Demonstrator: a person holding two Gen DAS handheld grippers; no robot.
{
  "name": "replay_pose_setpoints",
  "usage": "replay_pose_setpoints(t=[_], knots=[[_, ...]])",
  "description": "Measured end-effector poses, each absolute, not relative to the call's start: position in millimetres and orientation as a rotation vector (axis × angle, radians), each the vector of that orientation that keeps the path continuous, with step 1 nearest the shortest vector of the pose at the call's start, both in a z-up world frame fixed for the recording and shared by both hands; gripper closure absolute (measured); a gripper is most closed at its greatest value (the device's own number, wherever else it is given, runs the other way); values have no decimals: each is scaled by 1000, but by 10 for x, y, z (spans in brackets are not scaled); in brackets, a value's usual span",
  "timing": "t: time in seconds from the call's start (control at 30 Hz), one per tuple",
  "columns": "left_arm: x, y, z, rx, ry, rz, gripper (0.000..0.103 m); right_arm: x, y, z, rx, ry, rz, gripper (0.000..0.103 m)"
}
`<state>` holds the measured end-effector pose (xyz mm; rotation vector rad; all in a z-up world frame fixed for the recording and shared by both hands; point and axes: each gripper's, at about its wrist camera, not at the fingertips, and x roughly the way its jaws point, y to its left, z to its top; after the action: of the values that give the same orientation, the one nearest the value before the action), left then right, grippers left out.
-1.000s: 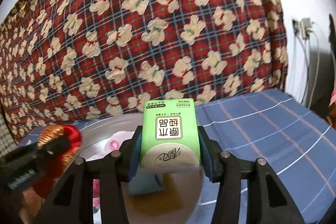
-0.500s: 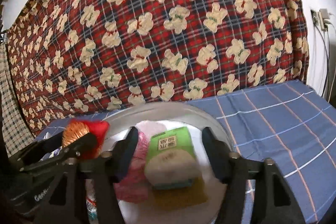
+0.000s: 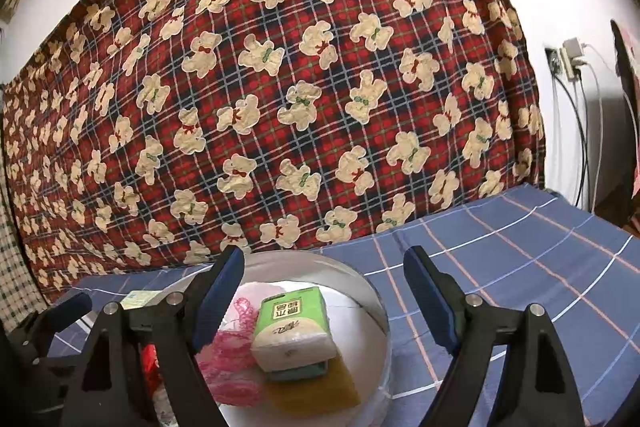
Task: Organize soft objects
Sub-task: 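Open the right tool to drop the tissue pack while the left tool releases the pouch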
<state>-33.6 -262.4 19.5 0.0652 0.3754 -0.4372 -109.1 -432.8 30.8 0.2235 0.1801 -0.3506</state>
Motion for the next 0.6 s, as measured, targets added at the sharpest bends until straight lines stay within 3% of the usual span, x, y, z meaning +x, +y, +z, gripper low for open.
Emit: replay_pose_setpoints(t=[0.2,0.3,0.43,0.6], knots=[[-447,-2531,191,66,346,-431,0,-1156,-4271,317,177,131,-381,19],[-539,-2513,183,99,312,-420,0,-1306,-4233,351,160,37,-420,8],[-644,-2490,166,135,281,-409,0,-1428,-4172,349,124,-62,-484,7],[-734,-2408,147,145,261,-396,0,-1423,-4098,364,96,-51,-496,7]])
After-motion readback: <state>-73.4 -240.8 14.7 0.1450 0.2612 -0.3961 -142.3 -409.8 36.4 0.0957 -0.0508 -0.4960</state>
